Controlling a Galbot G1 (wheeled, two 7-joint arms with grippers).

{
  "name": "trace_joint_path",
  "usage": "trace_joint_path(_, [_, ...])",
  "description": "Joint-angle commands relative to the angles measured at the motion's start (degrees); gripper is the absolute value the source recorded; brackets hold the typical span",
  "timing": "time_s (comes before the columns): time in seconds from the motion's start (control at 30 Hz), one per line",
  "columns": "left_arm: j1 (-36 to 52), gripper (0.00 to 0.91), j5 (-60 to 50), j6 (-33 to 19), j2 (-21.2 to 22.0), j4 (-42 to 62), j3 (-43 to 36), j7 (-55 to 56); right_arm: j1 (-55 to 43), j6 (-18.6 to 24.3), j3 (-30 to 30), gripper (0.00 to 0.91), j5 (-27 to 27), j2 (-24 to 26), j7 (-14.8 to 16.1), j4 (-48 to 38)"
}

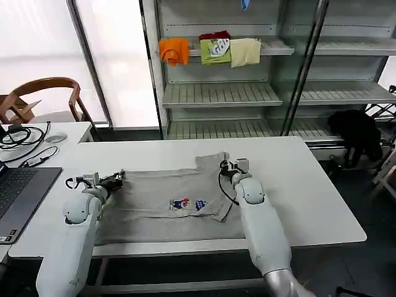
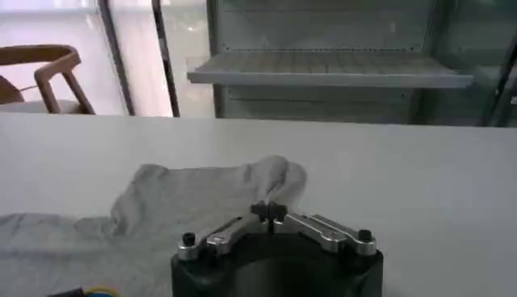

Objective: Fold and organize the clothes.

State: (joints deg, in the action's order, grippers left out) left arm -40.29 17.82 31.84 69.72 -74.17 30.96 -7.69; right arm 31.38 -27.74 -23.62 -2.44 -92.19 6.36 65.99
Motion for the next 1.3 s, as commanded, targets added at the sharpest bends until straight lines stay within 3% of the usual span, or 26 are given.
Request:
trace_joint_path(0.03, [-0.54,0.000,6.98,-6.03,-0.42,-3.57,0.93,0.50,3.06,5.48,0.40,0.000,-4.57,-2.81,-0.71,8.23])
trace_joint_path(0.23, [-4.03,0.000,13.99,-6.75,-1.87,-9.97,2.50,0.36,8.47,3.43,1.72,0.000,-8.05,-0.37,-2.62,20.36])
trace_joint_path(0.43, [-10.72,0.000,17.09,-5.07,-2.68,-16.66,5.00,-1.11,15.22,-2.51,1.45,0.000,-10.41,3.45,-3.99,33.97])
trace_joint_path(0.67, [-19.64,0.010,22.81,-4.55,-4.12,-21.23,9.65,-4.34,28.18,-5.34,-1.37,0.000,-12.58,7.35,-3.53,46.29])
trace_joint_path(0.97, [-27.45,0.010,24.56,-4.30,-4.93,-24.79,13.33,-7.87,38.74,-5.35,-2.81,0.000,-12.24,9.15,-2.73,53.59])
trace_joint_path(1.3, [-33.05,0.010,20.17,-3.42,-5.10,-27.47,15.23,-10.22,43.10,-5.34,-2.42,0.000,-10.35,9.44,-2.03,54.31])
